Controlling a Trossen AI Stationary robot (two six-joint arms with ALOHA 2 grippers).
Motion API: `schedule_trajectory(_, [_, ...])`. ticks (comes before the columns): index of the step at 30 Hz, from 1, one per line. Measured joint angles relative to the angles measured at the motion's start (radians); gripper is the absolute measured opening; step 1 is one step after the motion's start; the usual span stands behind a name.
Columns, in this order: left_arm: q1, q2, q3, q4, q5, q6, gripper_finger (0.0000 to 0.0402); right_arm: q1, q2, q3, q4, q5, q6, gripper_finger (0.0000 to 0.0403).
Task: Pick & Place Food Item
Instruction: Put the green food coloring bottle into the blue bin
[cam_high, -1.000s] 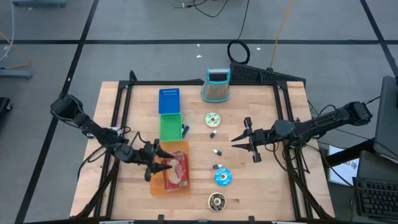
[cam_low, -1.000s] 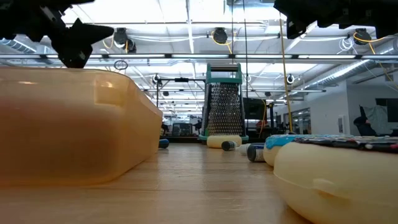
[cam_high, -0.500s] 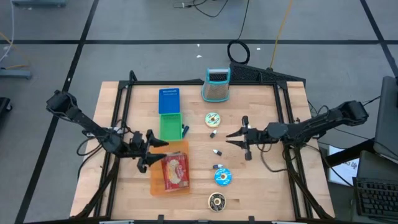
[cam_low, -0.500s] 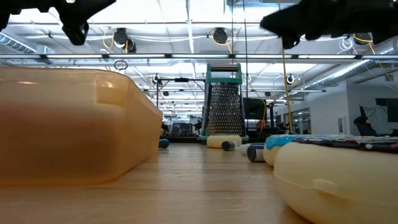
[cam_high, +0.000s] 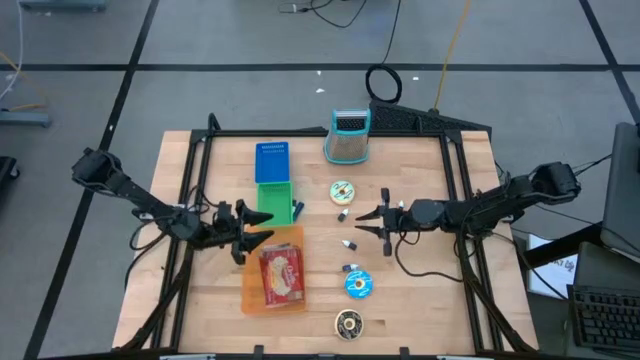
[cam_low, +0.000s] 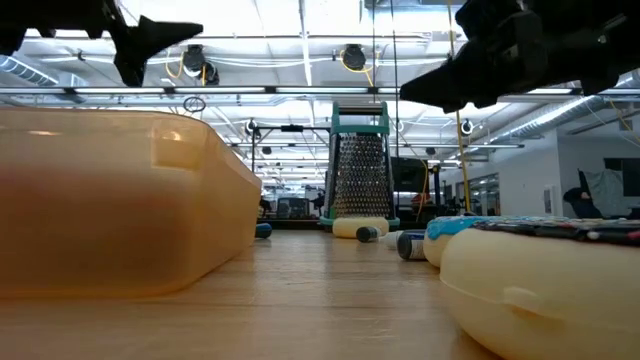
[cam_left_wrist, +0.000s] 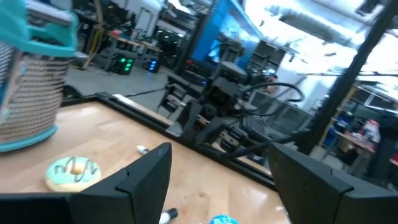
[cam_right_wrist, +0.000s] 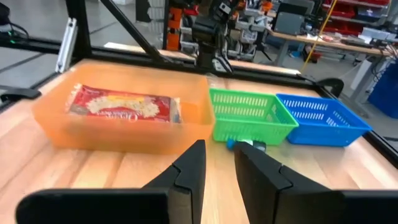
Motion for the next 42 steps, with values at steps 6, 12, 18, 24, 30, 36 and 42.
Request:
schedule_trajectory(6, [0.079, 0.000, 0.000, 0.003, 0.000, -0.010, 0.0269, -0.014, 0.000, 0.000, -0.048, 0.000, -0.002, 0.0075])
schedule_trajectory(12, [0.148, -0.001, 0.000, 0.003, 0.000, -0.020, 0.0269, -0.027, 0.000, 0.000, -0.081, 0.000, -0.002, 0.0075])
schedule_trajectory(18, [0.174, -0.001, 0.000, 0.003, 0.000, -0.022, 0.0269, -0.053, 0.000, 0.000, -0.146, 0.001, 0.003, 0.0075])
schedule_trajectory(24, [0.178, -0.001, 0.000, 0.000, 0.046, -0.048, 0.0269, -0.100, -0.044, 0.006, -0.390, 0.152, 0.127, 0.0075])
schedule_trajectory(30, [0.183, -0.001, 0.000, -0.005, 0.053, 0.004, 0.0269, -0.131, -0.087, 0.067, -0.856, 0.318, 0.385, 0.0075])
schedule_trajectory(36, [0.217, -0.001, 0.000, -0.039, 0.053, 0.056, 0.0269, -0.122, -0.087, 0.068, -0.972, 0.311, 0.503, 0.0117])
schedule_trajectory(42, [0.241, -0.001, 0.000, -0.129, 0.076, 0.040, 0.0269, -0.124, -0.096, 0.069, -1.081, 0.256, 0.692, 0.0202])
